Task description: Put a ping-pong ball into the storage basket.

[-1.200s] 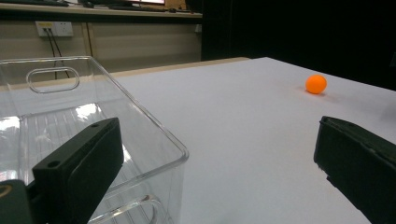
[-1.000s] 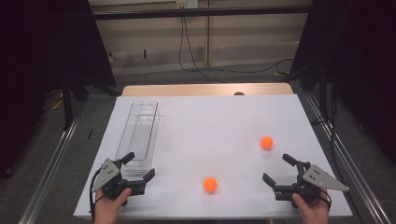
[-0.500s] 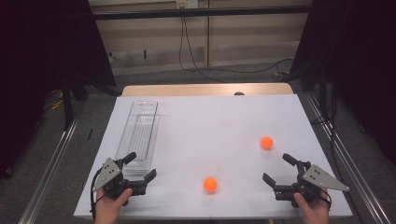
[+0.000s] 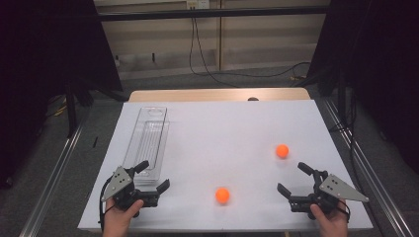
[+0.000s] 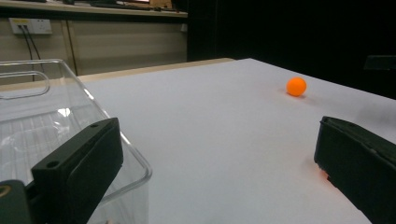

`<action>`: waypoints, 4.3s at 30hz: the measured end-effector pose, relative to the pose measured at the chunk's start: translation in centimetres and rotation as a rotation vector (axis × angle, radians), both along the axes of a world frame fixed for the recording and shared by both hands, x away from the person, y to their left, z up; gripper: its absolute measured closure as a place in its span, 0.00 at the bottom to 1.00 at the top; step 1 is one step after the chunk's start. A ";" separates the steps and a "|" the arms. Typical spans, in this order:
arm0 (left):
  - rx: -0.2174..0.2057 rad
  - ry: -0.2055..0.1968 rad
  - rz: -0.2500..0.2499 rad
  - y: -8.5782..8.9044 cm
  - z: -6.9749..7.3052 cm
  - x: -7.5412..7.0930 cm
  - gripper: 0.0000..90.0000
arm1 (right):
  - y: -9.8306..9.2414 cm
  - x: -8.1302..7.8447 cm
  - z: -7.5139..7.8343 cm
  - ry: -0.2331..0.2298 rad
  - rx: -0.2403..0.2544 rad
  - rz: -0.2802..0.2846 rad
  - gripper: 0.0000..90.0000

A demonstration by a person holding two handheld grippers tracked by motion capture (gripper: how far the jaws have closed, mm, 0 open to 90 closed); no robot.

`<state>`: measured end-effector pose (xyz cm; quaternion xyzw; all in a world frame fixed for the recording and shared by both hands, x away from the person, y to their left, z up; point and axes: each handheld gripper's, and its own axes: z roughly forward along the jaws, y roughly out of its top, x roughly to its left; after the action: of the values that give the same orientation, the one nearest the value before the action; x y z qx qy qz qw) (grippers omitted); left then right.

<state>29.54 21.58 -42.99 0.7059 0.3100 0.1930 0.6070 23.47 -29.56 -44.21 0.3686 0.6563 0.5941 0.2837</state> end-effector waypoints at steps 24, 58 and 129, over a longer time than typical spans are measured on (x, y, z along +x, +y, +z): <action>0.014 0.026 -0.071 -1.9 0.3 0.0 0.01 | 0.0 0.0 0.0 -0.006 -0.003 0.006 0.00; 0.085 0.024 -0.138 -3.8 0.5 0.1 0.02 | 0.0 0.0 0.1 -0.008 0.000 0.015 0.00; 0.196 0.108 -0.275 -8.7 0.2 0.1 0.02 | -0.1 0.0 0.1 -0.009 0.007 0.023 0.01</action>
<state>29.63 12.83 -42.82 0.8067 0.2222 0.0994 0.5385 23.46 -29.67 -44.10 0.3594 0.6568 0.6015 0.2786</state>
